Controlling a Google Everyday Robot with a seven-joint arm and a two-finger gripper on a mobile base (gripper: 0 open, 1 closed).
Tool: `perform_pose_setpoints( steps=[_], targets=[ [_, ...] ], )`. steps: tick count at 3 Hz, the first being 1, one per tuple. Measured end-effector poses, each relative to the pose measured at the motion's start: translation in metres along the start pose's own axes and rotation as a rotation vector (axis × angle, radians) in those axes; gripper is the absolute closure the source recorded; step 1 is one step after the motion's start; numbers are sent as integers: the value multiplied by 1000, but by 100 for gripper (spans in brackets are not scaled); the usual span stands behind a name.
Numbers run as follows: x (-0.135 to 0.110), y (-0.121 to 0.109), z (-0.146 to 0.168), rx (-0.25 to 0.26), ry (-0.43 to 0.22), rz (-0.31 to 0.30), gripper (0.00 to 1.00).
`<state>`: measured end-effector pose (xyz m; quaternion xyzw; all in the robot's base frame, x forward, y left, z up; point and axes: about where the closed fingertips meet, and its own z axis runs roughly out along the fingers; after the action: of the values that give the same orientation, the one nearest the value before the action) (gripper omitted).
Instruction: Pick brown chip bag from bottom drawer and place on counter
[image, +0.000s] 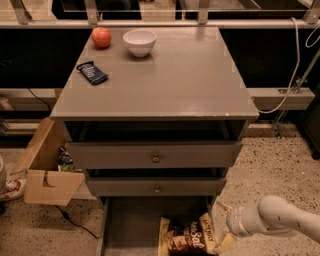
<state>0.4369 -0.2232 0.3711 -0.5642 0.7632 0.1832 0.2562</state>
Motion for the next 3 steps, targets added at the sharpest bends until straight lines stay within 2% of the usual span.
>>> perform_pose_setpoints(
  steps=[1, 2, 3],
  targets=[
    [19, -6, 46, -53, -15, -74, 0],
    [48, -8, 112, -101, -21, -115, 0],
    [58, -1, 145, -112, 2, -140, 0]
  ],
)
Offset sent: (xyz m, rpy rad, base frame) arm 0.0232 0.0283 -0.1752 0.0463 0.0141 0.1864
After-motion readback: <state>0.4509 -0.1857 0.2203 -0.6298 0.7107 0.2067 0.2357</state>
